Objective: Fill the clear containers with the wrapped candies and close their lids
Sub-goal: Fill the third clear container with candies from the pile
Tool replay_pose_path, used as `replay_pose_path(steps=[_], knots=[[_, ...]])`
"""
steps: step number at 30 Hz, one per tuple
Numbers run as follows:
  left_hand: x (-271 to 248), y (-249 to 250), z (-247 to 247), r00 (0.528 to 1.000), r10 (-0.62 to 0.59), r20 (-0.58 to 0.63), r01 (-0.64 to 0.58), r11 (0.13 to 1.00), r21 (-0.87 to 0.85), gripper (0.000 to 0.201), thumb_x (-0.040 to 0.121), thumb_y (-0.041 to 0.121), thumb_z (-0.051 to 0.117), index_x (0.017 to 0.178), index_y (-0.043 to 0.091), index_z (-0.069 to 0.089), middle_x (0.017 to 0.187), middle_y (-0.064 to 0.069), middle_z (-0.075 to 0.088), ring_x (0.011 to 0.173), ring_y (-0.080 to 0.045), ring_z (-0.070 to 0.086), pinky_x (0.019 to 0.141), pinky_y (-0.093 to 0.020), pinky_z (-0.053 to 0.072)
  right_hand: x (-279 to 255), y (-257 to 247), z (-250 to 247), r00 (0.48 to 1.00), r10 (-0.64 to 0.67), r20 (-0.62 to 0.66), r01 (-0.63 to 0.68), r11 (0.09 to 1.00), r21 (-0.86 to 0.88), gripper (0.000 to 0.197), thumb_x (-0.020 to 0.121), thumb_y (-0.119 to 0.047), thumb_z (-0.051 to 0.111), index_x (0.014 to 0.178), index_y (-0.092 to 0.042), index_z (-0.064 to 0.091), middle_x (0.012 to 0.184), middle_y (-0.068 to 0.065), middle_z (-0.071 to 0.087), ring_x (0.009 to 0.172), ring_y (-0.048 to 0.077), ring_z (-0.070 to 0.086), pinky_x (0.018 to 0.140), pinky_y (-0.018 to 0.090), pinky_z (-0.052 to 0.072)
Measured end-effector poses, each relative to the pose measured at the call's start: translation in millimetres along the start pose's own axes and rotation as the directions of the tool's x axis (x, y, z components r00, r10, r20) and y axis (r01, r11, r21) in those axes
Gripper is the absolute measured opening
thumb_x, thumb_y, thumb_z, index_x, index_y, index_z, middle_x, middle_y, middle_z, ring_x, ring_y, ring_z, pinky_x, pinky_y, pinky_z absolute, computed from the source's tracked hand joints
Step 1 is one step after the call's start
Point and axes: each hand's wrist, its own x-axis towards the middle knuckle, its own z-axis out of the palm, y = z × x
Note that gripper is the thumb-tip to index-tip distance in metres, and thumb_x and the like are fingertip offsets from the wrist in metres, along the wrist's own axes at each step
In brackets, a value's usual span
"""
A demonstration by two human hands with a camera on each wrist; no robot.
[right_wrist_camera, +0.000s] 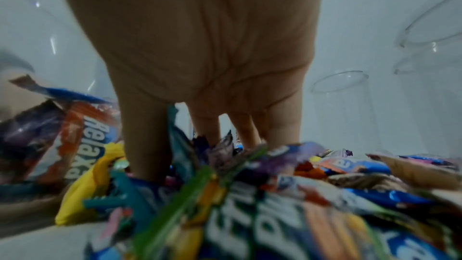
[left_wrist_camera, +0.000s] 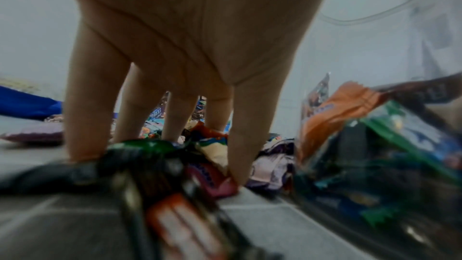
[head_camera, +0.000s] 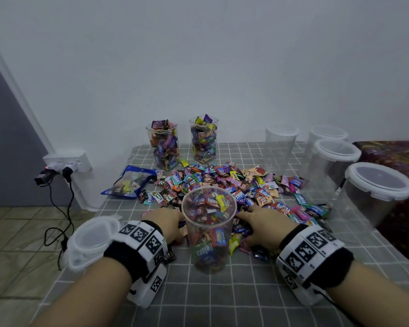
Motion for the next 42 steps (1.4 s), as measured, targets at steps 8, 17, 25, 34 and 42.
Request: replay_pose_path(steps=[8,17,25,34,42], knots=[[12,1,5,0.995,0.007,-0.104,-0.008,1.0,-0.007,0.017,0.087,0.039,0.059,0.1,0.031,0.066,0.099,0.004,0.066,0.082,-0.019,0.057,0.079,-0.032,0.054,0,0,-2,0.996,-0.014,-0.086,0.017,0.999,0.04,0.04,0.093,-0.024,0.053,0.134,-0.026,0.051,0.127,0.004,0.05,0.115,0.023,0.051,0.095,0.036,0.046],[11,3,7,0.985,-0.05,-0.164,0.038,0.996,-0.078,0.019,0.086,0.036,0.057,0.098,0.025,0.066,0.092,0.002,0.066,0.082,-0.02,0.062,0.078,-0.038,0.056,1,1,-1,0.992,-0.023,-0.121,0.029,0.998,0.052,0.032,0.095,-0.021,0.05,0.126,-0.021,0.052,0.122,0.006,0.051,0.111,0.023,0.053,0.09,0.033,0.045],[1,5,1,0.972,-0.071,-0.225,0.037,0.988,-0.15,0.013,0.088,0.023,0.051,0.076,0.022,0.055,0.093,-0.004,0.066,0.088,-0.027,0.062,0.082,-0.042,0.054,0,1,-1,0.979,0.018,-0.203,0.002,0.995,0.096,0.023,0.094,-0.014,0.046,0.114,-0.012,0.056,0.116,0.007,0.054,0.104,0.024,0.054,0.084,0.032,0.044],[-21,9,-11,0.921,-0.075,-0.383,-0.005,0.979,-0.203,0.015,0.091,0.014,0.046,0.076,0.018,0.046,0.099,-0.009,0.066,0.094,-0.026,0.059,0.069,-0.028,0.04,-7,6,-6,0.942,0.075,-0.326,0.0,0.974,0.225,0.017,0.09,-0.012,0.047,0.077,-0.018,0.039,0.09,0.0,0.046,0.083,0.018,0.043,0.069,0.029,0.032],[-29,15,-15,0.889,-0.07,-0.453,-0.046,0.97,-0.24,0.014,0.092,0.016,0.046,0.078,0.017,0.048,0.1,-0.008,0.065,0.093,-0.024,0.057,0.068,-0.025,0.036,-21,5,-22,0.861,0.141,-0.489,0.081,0.911,0.404,0.009,0.092,-0.015,0.054,0.095,-0.007,0.057,0.092,0.004,0.054,0.083,0.018,0.046,0.066,0.029,0.027]])
